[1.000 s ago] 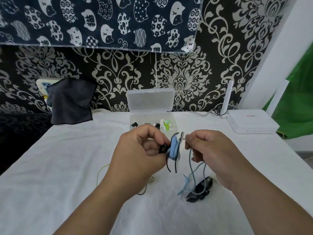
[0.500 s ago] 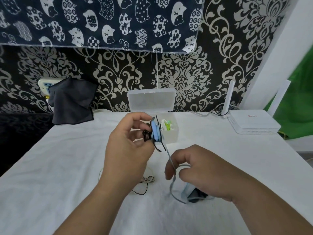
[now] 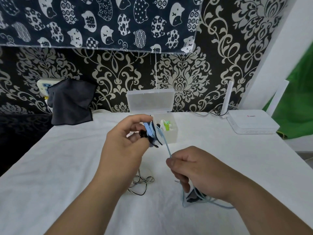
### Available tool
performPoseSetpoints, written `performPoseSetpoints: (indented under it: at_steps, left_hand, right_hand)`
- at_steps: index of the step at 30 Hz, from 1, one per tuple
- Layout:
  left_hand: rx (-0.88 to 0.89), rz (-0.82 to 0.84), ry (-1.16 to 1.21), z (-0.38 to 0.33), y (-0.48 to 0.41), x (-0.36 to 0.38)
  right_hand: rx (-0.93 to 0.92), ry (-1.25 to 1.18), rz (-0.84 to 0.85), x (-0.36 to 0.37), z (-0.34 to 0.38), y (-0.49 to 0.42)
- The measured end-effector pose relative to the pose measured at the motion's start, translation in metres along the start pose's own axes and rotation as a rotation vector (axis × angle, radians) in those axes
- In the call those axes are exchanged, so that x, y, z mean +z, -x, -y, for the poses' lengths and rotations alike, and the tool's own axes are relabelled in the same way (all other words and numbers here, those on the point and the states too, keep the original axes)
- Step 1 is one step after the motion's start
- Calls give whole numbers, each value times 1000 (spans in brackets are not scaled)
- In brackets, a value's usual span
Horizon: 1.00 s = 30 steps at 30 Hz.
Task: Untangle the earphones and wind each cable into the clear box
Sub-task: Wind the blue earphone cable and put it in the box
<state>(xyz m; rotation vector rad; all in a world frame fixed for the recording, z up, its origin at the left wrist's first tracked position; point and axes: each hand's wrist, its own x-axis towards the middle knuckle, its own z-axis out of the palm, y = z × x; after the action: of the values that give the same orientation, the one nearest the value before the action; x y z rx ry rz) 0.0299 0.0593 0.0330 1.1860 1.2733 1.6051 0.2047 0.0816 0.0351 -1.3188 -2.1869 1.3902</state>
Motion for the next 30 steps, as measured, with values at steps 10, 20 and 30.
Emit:
performPoseSetpoints:
  at_steps: [10,20,30]
  left_hand:
    - [-31,7,-11,5,4,3]
    - [240,-22,-396,10,10,12]
    - [467,227,-767,15,13,7]
  right_hand:
    - [85,-32,67,5,2,-1]
    - [72,-98,106,4,10,4]
    - [-22,-23,-64,-13,17,9]
